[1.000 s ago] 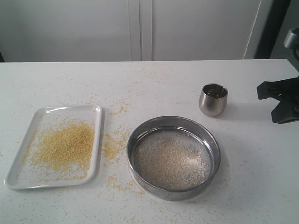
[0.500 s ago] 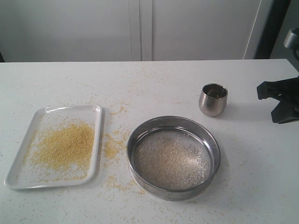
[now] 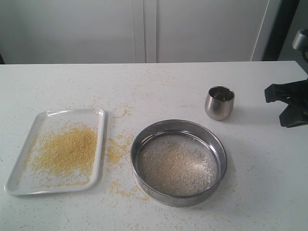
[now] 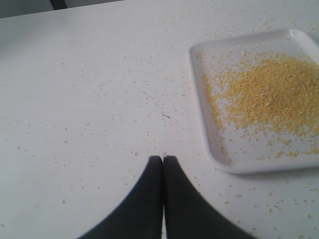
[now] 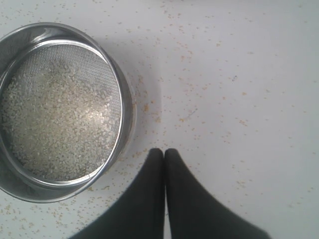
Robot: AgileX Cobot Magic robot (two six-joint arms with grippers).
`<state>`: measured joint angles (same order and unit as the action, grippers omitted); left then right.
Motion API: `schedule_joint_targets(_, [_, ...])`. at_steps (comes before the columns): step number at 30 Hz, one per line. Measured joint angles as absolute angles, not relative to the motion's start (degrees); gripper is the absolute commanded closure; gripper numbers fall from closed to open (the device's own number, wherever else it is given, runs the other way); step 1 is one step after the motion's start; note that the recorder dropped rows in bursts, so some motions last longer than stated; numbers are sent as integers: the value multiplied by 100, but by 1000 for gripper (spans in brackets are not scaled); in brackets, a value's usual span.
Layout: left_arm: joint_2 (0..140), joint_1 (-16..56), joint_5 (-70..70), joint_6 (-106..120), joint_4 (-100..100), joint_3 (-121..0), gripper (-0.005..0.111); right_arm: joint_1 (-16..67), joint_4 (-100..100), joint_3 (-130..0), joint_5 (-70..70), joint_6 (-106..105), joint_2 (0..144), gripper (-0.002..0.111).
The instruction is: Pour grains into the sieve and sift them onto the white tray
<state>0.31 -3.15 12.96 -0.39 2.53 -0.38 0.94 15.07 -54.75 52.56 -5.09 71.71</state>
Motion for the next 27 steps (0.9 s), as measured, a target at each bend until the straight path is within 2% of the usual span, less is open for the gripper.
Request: schedule_joint_targets(27, [31,-315,1296,0,240,-38,107,94,1507,-5475,5256,-509,7089,108])
